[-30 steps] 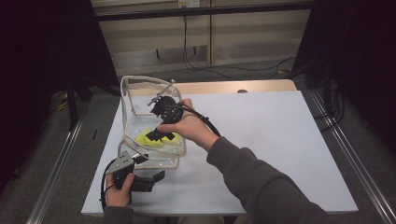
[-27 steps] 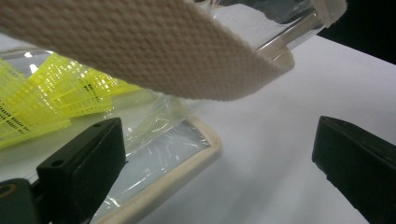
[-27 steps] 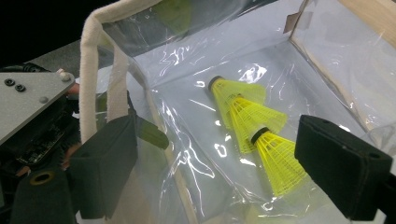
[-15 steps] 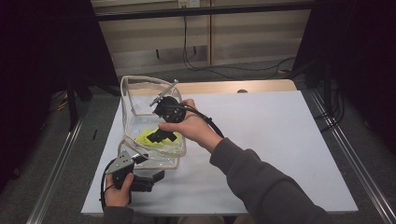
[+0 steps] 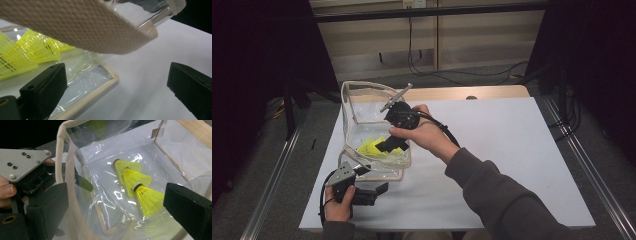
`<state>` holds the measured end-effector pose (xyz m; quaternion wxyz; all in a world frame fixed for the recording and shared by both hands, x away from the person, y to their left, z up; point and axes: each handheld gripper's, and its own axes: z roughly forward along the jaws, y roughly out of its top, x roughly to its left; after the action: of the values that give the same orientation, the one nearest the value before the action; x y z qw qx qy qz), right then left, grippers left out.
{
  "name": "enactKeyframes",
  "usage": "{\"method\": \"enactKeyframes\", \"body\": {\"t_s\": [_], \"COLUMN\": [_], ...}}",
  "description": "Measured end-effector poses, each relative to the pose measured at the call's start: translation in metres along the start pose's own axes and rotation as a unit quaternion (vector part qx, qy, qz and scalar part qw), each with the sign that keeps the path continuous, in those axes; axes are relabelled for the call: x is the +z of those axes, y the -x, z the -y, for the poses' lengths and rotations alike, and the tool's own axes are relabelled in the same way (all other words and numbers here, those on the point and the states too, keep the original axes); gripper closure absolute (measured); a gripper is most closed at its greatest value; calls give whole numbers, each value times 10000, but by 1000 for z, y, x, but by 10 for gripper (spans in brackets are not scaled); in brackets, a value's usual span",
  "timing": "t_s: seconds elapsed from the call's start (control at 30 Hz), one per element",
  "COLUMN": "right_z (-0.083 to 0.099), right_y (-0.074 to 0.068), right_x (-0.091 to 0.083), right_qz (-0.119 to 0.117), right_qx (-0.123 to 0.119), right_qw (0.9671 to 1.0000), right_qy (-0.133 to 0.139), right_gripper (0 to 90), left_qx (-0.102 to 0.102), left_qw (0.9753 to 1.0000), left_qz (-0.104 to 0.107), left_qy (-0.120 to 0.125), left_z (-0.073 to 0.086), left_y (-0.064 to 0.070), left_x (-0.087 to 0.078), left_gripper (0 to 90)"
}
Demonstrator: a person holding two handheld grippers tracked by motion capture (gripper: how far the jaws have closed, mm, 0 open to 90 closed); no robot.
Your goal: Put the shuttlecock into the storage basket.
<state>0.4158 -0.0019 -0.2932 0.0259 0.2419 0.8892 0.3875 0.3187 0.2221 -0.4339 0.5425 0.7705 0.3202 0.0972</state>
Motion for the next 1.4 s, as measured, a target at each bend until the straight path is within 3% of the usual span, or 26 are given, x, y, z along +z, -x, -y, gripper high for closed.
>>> {"method": "enactKeyframes", "body": {"t_s": [0.03, 0.13, 0.3, 0.33, 0.47, 0.6, 1.4], "right_z": [1, 3, 7, 8, 11, 15, 48], "right_y": [0, 1, 2, 2, 4, 6, 21], "right_x": [-1, -5, -11, -12, -16, -20, -49], "right_qz": [-6, 1, 4, 7, 20, 17, 103], "right_qx": [-2, -29, -36, -50, -31, -42, 70], "right_qw": [10000, 10000, 10000, 10000, 10000, 10000, 9994], "right_qy": [11, -16, 8, 16, 40, 59, 312], "right_gripper": [61, 63, 64, 64, 65, 64, 69], "left_qx": [-7, 9, 1, 7, 3, 1, -2], "left_qw": [9999, 10000, 10000, 10000, 10000, 9999, 9999], "left_qz": [-108, 10, -96, -1, 9, -106, -130], "left_qy": [2, 6, 3, 9, -5, -16, 4], "left_z": [0, 0, 0, 0, 0, 0, 0], "left_y": [1, 1, 2, 1, 1, 2, 3], "left_x": [0, 1, 1, 1, 1, 2, 1], "left_gripper": [26, 26, 26, 26, 26, 26, 26]}}
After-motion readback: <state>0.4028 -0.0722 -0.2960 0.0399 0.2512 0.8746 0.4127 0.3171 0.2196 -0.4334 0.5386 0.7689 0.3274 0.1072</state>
